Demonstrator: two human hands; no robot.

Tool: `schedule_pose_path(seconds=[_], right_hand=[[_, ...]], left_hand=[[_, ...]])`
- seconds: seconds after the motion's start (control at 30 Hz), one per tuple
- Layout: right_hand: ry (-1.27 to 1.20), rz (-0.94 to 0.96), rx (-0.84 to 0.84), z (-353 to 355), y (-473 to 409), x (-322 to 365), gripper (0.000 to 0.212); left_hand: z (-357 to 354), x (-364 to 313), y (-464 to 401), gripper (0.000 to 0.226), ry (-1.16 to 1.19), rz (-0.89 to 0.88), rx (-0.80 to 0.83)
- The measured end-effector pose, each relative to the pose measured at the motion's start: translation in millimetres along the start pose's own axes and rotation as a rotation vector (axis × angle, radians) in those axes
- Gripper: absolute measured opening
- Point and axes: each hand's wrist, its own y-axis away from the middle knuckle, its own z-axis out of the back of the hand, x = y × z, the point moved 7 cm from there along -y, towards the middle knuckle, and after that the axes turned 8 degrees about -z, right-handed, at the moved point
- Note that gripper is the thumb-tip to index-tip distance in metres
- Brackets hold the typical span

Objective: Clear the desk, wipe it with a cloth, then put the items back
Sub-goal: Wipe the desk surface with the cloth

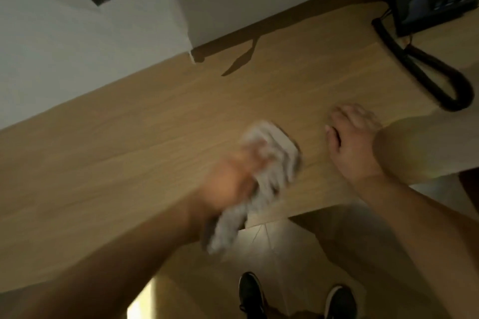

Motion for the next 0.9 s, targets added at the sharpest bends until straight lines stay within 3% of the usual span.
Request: schedule_pose_path(seconds=[0.07,0.13,0.27,0.4,0.5,0.6,0.7,0.8,0.9], right_hand=[[-0.01,0.033,-0.053,-2.4,0.0,-3.4,0.036],[-0.021,0.055,-0.075,-2.7,0.1,-6.0,0.034],[-0.021,0.044,-0.051,-2.1,-0.2,-2.8,0.034],[-0.03,0.011,0.027,-0.1,0.7,-1.2,0.038],[0.021,0.008,0.035,4.0,0.2,1.3,0.038],[0.047,0.005,0.03,7.0,0.0,2.8,0.039],[0.041,0.008,0.025,6.4,0.7,2.6,0.037],[0.046,0.007,0.022,5.3,1.2,1.3,0.038],[0.054,-0.009,0.046,3.7,1.1,-0.2,0.04]], left_hand=[[40.1,66.0,-23.8,0.045,-0.132,0.346,-0.16],[66.7,106.4,-47.2,0.051,-0.161,0.527,-0.286],[58.0,100.6,-77.8,0.05,-0.152,0.585,-0.329],[-5.2,9.0,-54.1,0.059,0.082,0.188,-0.07],[-47.2,-63.9,-12.4,0.048,0.135,-0.109,0.141],[-36.4,-51.8,-1.9,0.047,0.117,-0.337,0.224],[29.8,49.3,-26.6,0.04,-0.032,0.046,-0.015],[78.5,145.3,-63.0,0.052,-0.082,0.495,-0.245],[89.7,176.0,-117.1,0.051,-0.083,0.791,-0.447]])
